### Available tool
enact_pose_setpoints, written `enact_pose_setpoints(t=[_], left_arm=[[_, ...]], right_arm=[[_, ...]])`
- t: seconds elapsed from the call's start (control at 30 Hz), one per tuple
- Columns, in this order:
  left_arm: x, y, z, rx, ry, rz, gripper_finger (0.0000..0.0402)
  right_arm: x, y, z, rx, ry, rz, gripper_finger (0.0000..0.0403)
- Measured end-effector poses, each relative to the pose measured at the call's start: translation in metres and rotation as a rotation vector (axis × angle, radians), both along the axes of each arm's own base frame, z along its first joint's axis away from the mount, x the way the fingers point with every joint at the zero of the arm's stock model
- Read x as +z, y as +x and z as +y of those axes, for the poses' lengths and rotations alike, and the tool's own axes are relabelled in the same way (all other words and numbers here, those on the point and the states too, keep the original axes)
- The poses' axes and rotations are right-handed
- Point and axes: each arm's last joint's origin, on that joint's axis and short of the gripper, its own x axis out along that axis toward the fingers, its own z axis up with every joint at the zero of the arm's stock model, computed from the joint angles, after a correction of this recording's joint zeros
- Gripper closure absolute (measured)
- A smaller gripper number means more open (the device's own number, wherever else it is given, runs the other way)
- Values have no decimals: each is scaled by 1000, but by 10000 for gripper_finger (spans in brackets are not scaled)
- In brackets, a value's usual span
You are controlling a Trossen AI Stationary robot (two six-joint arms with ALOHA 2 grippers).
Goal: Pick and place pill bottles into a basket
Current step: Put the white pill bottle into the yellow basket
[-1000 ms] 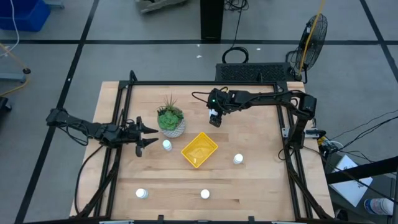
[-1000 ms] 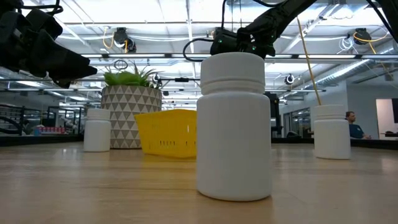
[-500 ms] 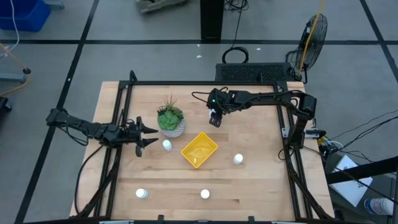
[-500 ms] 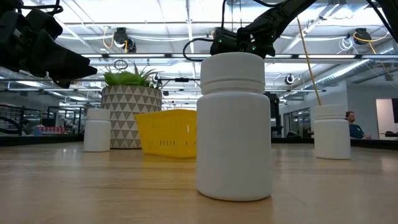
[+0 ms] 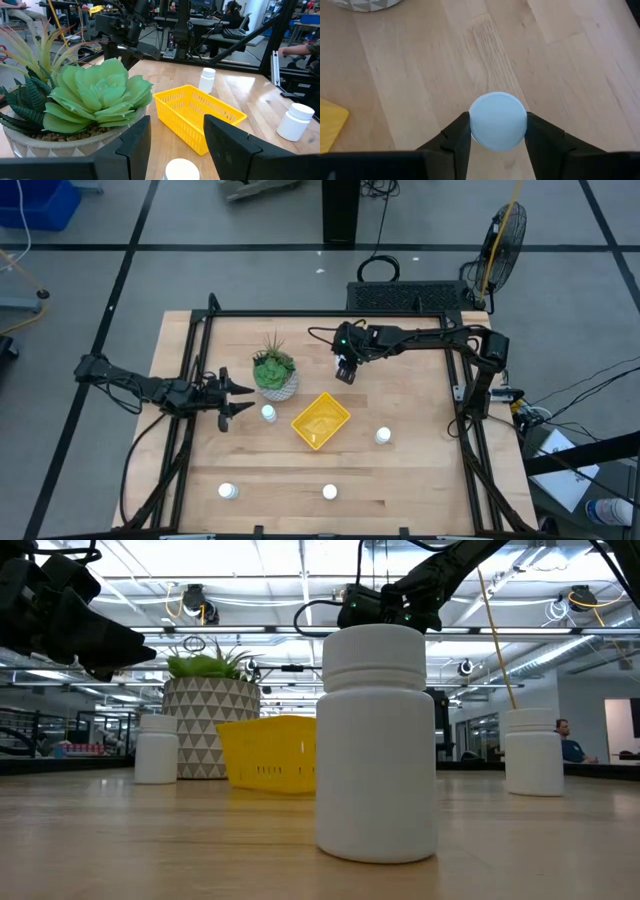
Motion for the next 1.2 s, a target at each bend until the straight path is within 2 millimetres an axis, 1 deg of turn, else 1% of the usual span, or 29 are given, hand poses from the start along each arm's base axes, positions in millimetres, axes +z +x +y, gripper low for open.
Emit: enact_pose_setpoints(t=[0.2,0.3,0.47,0.63,0.8,1.03,1.2], left_arm=[[0,0,0,0,0,0,215],[0,0,0,0,0,0,215],[0,0,0,0,0,1,215],[0,0,0,0,-1,0,215],[0,0,0,1,-6,0,215],[0,0,0,1,-5,0,215],[0,0,0,1,-5,0,215]], right_arm=[[6,5,5,38,-33,-52,259],[15,7,12,66,-49,-92,259],[39,5,29,110,-72,-162,259],[67,0,57,167,-81,-247,259],[85,-3,91,236,-68,-309,259],[89,-3,134,334,-42,-334,259],[89,-4,153,349,-59,-333,259]])
